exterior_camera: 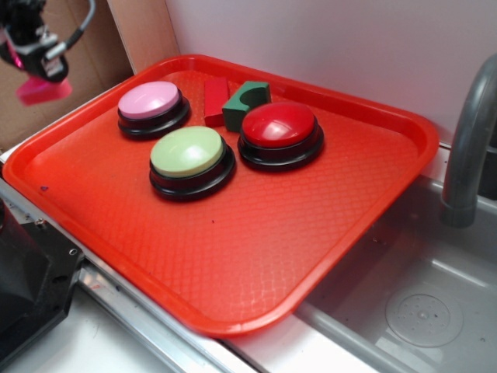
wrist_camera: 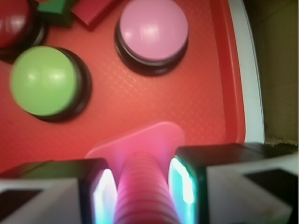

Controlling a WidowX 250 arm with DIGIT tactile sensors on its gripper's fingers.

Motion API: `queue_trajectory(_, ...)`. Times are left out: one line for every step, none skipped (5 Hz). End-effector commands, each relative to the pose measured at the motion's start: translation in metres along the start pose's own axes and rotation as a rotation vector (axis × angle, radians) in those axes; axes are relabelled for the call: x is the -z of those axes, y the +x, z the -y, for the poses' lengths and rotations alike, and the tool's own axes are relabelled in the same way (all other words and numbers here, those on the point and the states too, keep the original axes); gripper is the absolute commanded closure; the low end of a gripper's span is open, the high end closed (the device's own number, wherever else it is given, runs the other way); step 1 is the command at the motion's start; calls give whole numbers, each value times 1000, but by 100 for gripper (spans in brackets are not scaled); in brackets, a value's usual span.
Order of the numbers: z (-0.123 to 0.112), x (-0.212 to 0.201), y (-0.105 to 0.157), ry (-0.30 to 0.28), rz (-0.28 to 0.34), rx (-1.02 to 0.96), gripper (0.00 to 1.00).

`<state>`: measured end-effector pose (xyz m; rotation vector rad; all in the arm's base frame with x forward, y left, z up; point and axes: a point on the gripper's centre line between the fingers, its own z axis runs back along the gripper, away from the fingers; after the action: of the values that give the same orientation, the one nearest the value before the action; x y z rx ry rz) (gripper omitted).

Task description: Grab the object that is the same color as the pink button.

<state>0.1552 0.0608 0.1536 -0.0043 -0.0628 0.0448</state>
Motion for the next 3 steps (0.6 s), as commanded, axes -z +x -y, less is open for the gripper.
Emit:
queue_trajectory(27, -49, 17, -21, 84, 75, 100)
queue_trajectory(47, -55, 28, 4, 69, 106, 100)
queue_trajectory(66, -51, 45, 48, 52, 139, 100)
